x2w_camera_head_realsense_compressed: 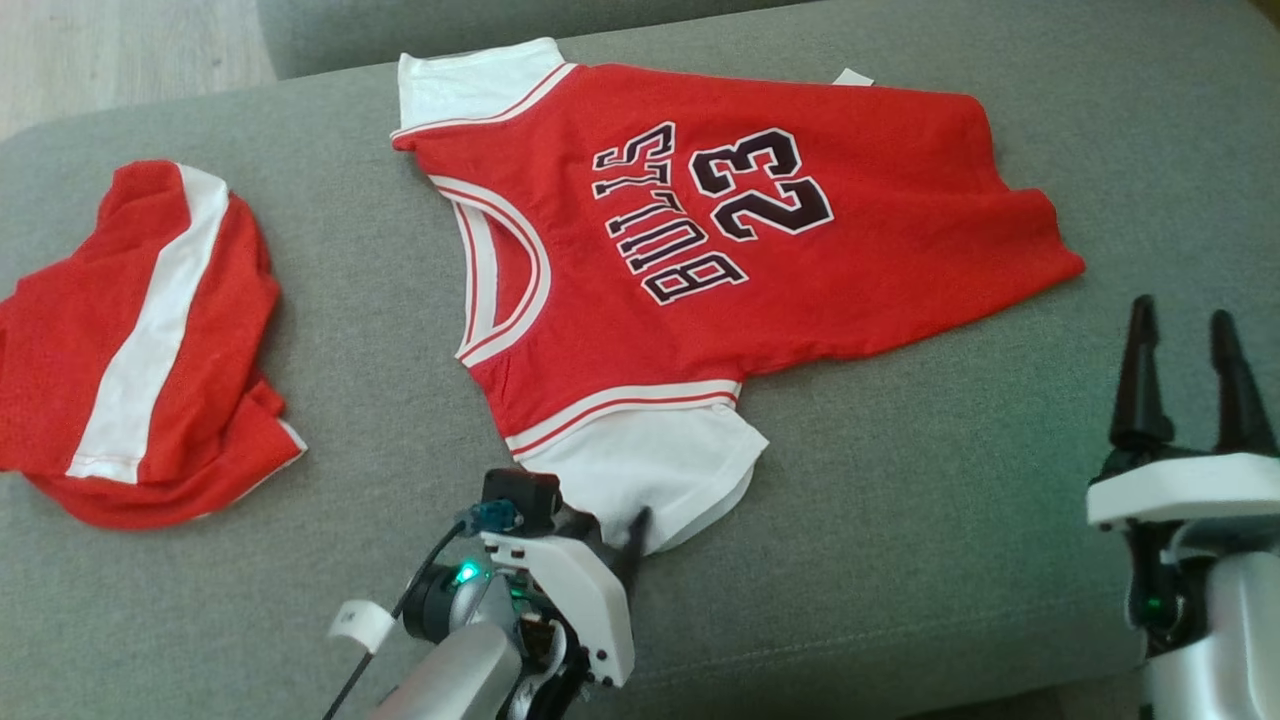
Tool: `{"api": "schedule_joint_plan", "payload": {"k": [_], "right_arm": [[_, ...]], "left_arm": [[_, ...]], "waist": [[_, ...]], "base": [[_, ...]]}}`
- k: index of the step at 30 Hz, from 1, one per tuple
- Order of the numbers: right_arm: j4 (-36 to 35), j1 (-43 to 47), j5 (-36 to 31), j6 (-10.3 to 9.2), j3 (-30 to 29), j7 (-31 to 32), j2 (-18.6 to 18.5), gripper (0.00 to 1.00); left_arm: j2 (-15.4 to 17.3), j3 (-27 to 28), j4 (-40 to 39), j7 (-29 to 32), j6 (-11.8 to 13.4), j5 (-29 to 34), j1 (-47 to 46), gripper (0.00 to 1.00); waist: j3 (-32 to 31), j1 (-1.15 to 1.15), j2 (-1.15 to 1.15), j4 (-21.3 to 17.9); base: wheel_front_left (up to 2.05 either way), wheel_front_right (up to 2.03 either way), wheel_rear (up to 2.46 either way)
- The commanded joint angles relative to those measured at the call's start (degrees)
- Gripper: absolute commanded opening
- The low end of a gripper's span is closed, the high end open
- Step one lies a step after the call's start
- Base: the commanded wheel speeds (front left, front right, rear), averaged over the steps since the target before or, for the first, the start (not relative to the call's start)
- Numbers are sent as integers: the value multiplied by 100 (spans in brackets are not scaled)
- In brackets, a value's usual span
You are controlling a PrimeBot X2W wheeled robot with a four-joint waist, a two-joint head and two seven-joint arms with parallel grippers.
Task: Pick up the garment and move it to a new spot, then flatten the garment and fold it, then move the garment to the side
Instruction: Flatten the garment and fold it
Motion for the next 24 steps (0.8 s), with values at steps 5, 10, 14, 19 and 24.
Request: {"api": "schedule_joint_plan", "payload": {"k": [5, 10, 14, 19, 24], "right_arm": [[-142, -374, -124, 37, -136, -60, -32, 100], [-102, -376, -177, 37, -259, -41, -32, 100], [-11, -327, -193, 37, -269, 11, -32, 100], [142, -278, -218, 37, -267, 104, -32, 100], [341, -297, -190, 37, -421, 246, -32, 100]], "left_arm": [[-24, 238, -152, -389, -35, -144, -296, 0], [24, 519, -290, -892, 135, -139, -385, 0], [111, 801, -425, -1279, 243, -195, -387, 0], [260, 1038, -555, -1535, 354, -190, -353, 0], [367, 1246, -768, -1689, 485, -128, -289, 0]], "waist": [[-11, 0, 0, 12], [-118, 0, 0, 85], [-235, 0, 0, 178], [-330, 0, 0, 279], [-340, 0, 0, 353]], "base": [[0, 0, 0], [0, 0, 0], [0, 0, 0], [0, 0, 0], [0, 0, 0]]}}
